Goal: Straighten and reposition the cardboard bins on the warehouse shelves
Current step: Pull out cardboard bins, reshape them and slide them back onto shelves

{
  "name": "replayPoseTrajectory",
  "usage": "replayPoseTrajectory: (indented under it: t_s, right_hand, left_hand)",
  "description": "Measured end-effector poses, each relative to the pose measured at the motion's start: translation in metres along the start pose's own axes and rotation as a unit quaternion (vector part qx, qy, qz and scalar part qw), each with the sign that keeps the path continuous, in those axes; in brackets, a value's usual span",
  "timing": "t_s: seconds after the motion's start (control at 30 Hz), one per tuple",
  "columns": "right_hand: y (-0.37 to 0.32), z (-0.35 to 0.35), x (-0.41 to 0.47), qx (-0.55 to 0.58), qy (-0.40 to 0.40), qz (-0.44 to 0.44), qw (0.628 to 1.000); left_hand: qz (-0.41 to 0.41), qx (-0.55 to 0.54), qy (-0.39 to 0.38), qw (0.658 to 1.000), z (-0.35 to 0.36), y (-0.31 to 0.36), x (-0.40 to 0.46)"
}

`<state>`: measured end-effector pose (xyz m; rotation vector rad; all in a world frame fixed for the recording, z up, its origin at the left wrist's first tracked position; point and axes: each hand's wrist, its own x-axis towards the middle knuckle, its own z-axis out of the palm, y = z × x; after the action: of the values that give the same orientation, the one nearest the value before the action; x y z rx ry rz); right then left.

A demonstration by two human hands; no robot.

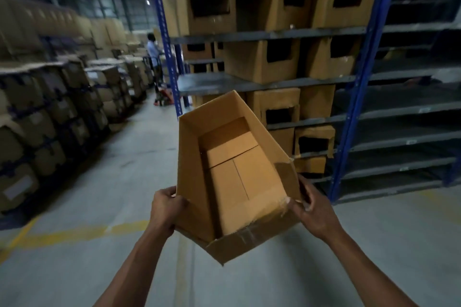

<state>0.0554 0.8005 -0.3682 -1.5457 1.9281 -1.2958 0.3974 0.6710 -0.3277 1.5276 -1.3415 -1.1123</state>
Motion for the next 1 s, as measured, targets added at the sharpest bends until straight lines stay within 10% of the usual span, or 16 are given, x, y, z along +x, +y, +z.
replayPoseTrajectory:
  t_s: [0.33,0.67,1.0]
  right_hand:
    - [-0.102,0.007,0.127,0.112,0.252,0.026,0.961]
    - [-0.1,0.013,0.298,0.264,0.333,0.057,0.903]
    - [-0.059,0.01,0.424,0.245,0.282,-0.033,0.927]
  left_hand:
    - [0.187,-0.083,-0.006,0.979,-0.046,0.181,0.048]
    - [0.343,-0.142,-0.132,0.919,0.015,0.224,0.126]
    - [0.403,-0.187,0.072,0.893,0.128,0.192,0.244]
